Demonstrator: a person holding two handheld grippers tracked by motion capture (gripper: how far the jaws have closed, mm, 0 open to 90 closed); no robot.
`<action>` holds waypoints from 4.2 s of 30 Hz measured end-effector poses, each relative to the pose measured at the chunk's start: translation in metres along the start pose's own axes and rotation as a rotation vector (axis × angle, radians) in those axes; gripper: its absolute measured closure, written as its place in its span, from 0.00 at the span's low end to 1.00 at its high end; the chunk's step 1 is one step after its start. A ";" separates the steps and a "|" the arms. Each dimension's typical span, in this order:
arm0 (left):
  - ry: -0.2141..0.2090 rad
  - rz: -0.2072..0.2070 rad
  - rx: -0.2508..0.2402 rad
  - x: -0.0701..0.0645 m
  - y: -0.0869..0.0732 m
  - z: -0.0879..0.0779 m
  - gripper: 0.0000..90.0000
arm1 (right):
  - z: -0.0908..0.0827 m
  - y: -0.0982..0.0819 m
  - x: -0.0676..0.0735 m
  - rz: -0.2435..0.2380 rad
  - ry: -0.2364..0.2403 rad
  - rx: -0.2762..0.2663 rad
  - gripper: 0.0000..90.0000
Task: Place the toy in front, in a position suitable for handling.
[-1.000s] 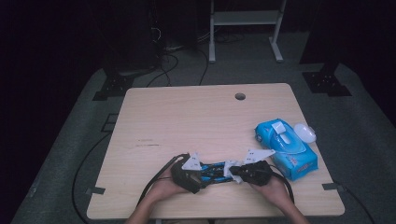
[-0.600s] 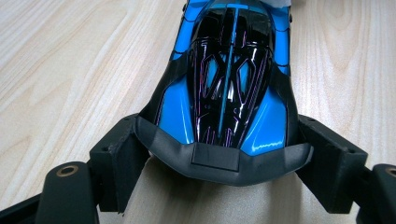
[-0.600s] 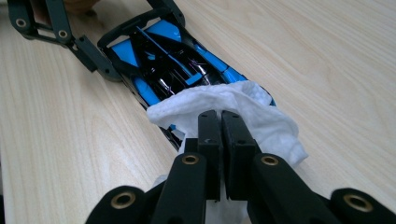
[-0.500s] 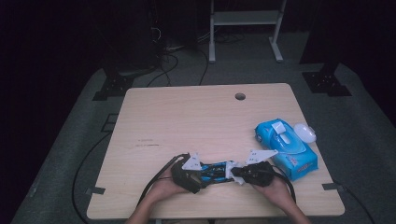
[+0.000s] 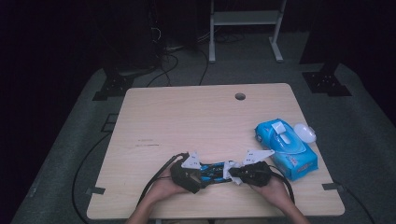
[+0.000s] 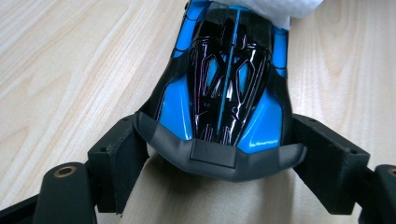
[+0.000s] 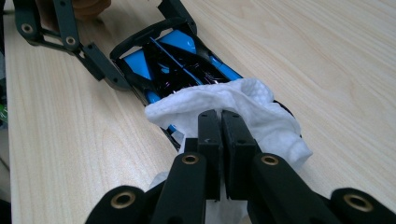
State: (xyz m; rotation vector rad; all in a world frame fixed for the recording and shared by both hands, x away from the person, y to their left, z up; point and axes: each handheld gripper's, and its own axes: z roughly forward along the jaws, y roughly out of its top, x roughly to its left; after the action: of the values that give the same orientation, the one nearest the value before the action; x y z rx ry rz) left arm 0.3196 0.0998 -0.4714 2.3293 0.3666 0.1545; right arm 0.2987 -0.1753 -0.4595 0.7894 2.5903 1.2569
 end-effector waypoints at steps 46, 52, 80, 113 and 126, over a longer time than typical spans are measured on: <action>-0.099 -0.421 -0.100 0.013 -0.006 -0.009 0.58 | -0.008 -0.007 0.003 -0.027 -0.010 -0.009 0.96; -0.073 -0.377 -0.109 0.008 -0.005 -0.011 0.58 | -0.011 -0.005 0.002 -0.023 -0.008 -0.020 0.96; 0.137 -0.096 -0.201 -0.033 -0.011 -0.017 0.58 | -0.008 0.033 -0.013 -0.012 -0.010 -0.034 0.96; 0.172 -0.037 -0.208 -0.041 -0.013 -0.017 0.58 | -0.019 -0.008 -0.047 0.099 0.142 0.024 0.57; 0.176 -0.025 -0.218 -0.041 -0.015 -0.017 0.58 | -0.006 -0.007 -0.051 0.146 0.230 0.038 0.50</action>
State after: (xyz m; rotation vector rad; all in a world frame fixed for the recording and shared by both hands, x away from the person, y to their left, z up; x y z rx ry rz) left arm 0.2739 0.1086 -0.4698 2.1010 0.4425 0.3705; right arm 0.3369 -0.2091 -0.4651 0.9055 2.7879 1.4198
